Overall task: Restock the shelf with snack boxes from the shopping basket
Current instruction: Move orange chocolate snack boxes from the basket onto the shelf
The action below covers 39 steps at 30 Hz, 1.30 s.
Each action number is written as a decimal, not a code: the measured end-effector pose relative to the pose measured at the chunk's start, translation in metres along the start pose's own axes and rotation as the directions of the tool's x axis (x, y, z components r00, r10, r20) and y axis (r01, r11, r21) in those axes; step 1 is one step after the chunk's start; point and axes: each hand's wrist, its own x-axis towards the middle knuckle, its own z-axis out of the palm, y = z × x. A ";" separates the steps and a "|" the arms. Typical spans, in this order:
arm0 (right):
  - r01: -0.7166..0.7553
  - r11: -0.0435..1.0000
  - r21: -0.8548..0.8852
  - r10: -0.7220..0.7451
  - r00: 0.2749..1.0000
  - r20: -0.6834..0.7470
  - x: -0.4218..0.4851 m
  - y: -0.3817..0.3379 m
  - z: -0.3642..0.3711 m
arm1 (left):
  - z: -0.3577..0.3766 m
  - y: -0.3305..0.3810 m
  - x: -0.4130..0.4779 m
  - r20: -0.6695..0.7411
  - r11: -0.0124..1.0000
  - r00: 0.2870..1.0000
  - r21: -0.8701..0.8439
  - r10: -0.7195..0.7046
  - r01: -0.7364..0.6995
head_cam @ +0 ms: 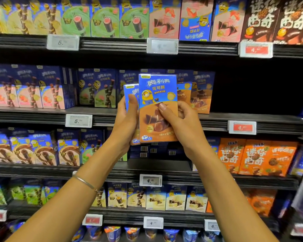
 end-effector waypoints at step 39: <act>-0.107 0.814 -0.571 -0.188 0.882 -0.432 0.111 0.037 -0.111 | -0.001 0.019 0.040 -0.115 0.999 0.993 0.027 -0.038 0.041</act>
